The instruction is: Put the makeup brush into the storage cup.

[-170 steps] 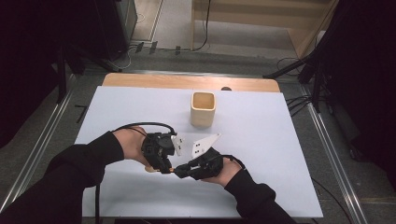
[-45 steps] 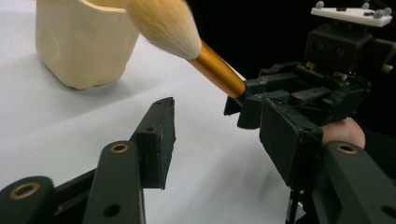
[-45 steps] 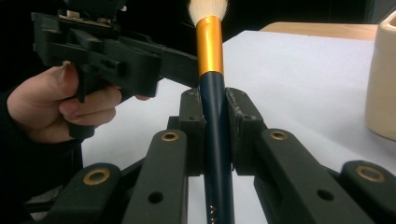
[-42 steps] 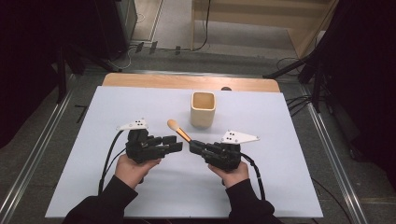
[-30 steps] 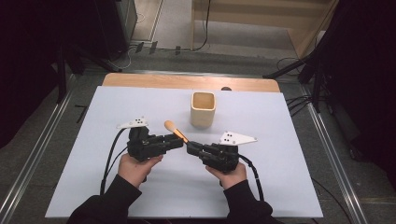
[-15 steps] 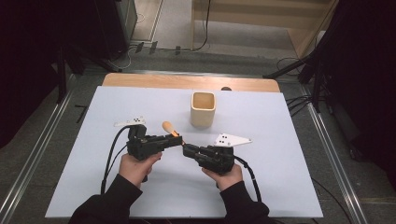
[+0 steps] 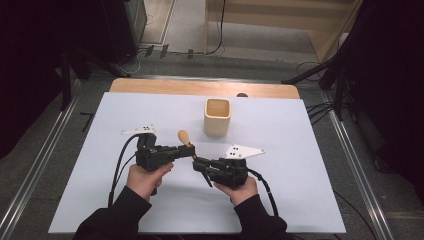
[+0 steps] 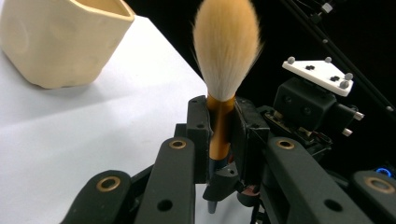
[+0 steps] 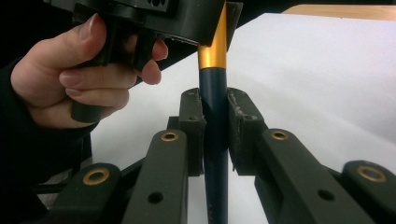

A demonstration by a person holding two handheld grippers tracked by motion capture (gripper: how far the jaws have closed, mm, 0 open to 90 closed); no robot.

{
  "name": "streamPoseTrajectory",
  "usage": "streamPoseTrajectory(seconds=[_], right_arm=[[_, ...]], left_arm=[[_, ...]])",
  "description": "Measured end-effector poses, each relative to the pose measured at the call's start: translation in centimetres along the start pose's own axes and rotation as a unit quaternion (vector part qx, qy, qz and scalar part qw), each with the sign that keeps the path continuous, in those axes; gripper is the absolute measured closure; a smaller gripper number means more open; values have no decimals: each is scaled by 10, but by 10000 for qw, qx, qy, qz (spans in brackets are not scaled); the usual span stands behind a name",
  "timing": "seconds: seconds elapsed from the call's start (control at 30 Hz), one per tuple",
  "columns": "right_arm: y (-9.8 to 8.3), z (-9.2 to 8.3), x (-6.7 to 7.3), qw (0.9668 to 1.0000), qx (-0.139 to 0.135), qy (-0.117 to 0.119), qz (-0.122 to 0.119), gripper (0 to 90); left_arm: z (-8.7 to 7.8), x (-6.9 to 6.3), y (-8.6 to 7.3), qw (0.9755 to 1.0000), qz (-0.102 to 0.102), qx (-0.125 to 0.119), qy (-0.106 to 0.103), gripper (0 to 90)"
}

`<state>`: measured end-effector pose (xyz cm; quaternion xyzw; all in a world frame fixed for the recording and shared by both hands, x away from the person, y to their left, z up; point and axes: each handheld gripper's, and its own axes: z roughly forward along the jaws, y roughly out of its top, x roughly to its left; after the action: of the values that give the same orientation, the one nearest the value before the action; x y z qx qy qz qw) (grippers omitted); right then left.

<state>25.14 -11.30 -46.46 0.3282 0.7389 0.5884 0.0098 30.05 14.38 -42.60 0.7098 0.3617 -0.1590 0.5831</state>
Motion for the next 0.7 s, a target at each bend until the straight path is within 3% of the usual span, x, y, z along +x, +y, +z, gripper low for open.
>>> streamPoseTrajectory(seconds=[0.17, 0.33, 0.4, 0.43, 0.47, 0.5, 0.53, 0.6, 0.67, 0.7], right_arm=[[0, 0, 0, 10000, 29, 73, 16, 750], [1, 2, -3, 9998, 107, 159, 19, 486], [1, 2, -4, 9997, 147, 175, 7, 450], [2, 2, -5, 9996, 150, 238, -62, 404], [2, 2, -5, 9996, 150, 238, -62, 404], [2, 2, -5, 9993, 161, 324, -137, 367], [2, 2, -5, 9993, 161, 324, -137, 367], [3, 2, -5, 9989, 153, 377, -228, 341], [3, 2, -4, 9984, 127, 489, -259, 300], [3, 3, -3, 9979, 105, 571, -270, 279]], left_arm=[[-2, 0, 1, 9999, 68, 73, -14, 798], [-10, -2, 8, 9994, 301, 161, 19, 798], [-13, -4, 11, 9988, 417, 251, 26, 798], [-16, -6, 15, 9976, 587, 360, 3, 797], [-16, -6, 15, 9976, 587, 360, 3, 798], [-19, -9, 17, 9959, 781, 451, -44, 798], [-19, -9, 17, 9959, 781, 451, -44, 797], [-20, -12, 18, 9934, 988, 589, 39, 798], [-21, -15, 19, 9902, 1187, 737, 58, 797], [-21, -16, 19, 9869, 1351, 877, 40, 797]])
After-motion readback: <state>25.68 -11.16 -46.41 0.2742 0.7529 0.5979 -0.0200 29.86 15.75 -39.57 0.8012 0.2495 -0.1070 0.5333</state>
